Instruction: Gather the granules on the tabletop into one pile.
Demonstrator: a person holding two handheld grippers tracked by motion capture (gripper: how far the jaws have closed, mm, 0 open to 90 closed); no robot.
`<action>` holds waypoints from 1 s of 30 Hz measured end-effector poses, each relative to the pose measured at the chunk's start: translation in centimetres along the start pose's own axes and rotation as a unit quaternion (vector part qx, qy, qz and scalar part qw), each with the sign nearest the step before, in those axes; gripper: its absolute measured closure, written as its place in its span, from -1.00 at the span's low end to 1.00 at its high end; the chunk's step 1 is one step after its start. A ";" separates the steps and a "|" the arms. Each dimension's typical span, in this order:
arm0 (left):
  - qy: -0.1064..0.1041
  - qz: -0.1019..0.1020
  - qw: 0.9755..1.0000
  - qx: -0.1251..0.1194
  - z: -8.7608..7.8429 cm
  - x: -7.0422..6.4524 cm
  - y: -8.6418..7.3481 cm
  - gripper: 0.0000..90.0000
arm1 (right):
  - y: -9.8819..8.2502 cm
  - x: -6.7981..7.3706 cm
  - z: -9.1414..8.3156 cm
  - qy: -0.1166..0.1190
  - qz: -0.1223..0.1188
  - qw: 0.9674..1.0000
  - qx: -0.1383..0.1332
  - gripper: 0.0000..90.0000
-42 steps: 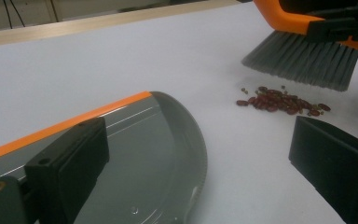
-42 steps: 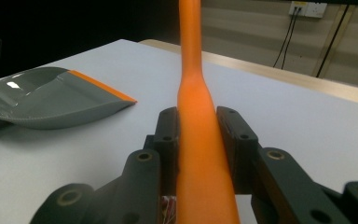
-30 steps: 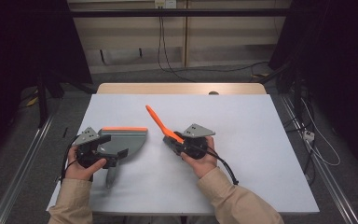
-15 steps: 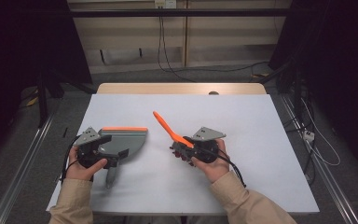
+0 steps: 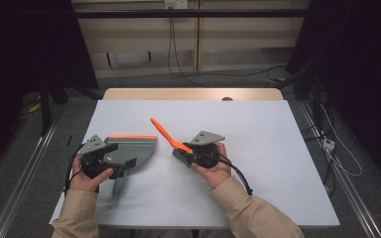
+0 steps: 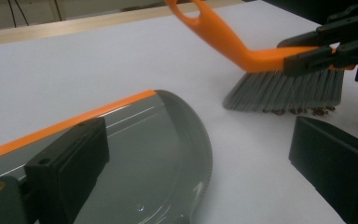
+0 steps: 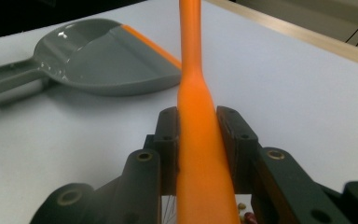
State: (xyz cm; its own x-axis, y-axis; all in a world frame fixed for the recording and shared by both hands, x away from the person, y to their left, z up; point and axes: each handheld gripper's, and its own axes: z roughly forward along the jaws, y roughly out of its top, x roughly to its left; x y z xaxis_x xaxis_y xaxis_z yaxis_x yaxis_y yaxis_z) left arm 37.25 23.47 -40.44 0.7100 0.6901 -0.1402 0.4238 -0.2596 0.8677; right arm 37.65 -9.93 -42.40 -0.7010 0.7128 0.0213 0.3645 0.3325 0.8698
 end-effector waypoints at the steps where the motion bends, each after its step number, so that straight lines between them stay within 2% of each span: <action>1: 0.000 -0.002 1.000 0.000 0.0 0.0 0.0 -0.90 | -0.1 0.0 -0.2 0.001 0.001 1.000 0.002 0.59; 5: 0.001 -0.002 1.000 -0.002 0.0 0.0 0.0 -0.90 | -0.3 -0.3 -1.4 -0.003 -0.001 1.000 0.019 0.59; 10: 0.001 -0.001 1.000 0.001 0.1 -0.2 0.0 -0.90 | -0.9 -0.9 -2.9 -0.001 0.000 1.000 0.021 0.59; 14: 0.001 0.000 1.000 0.000 0.1 -0.2 0.0 -0.90 | -0.8 -1.7 -4.0 0.004 0.023 1.000 -0.011 0.58; 17: 0.001 0.000 1.000 0.002 0.1 -0.1 0.0 -0.90 | -0.4 -2.6 -4.3 0.004 0.023 0.999 -0.029 0.58; 19: 0.001 -0.002 1.000 0.000 0.1 -0.1 0.0 -0.90 | -0.2 -3.6 -4.2 -0.001 0.017 0.999 -0.041 0.58; 22: 0.001 -0.001 1.000 0.000 0.0 0.0 0.0 -0.90 | -0.4 -5.5 -3.5 0.004 0.015 0.998 -0.054 0.58; 25: 0.001 -0.004 1.000 0.000 0.1 0.0 -0.1 -0.90 | -1.0 -7.2 -2.5 -0.003 0.008 0.999 -0.052 0.58; 28: 0.002 -0.006 1.000 0.002 0.1 0.2 -0.1 -0.90 | -1.4 -8.3 -1.6 0.004 0.011 0.998 -0.055 0.58; 30: 0.004 -0.006 1.000 0.003 0.1 0.3 -0.2 -0.90 | -1.5 -8.6 -1.1 0.009 0.005 0.998 -0.058 0.58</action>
State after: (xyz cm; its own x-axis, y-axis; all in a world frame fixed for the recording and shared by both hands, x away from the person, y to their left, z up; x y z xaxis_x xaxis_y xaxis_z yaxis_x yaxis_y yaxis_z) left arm 37.43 23.69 -40.66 0.7005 0.6982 -0.1478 0.4362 -0.2550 0.8630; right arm 42.46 -17.22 -43.39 -0.7090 0.7041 0.0383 0.2986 0.2505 0.9209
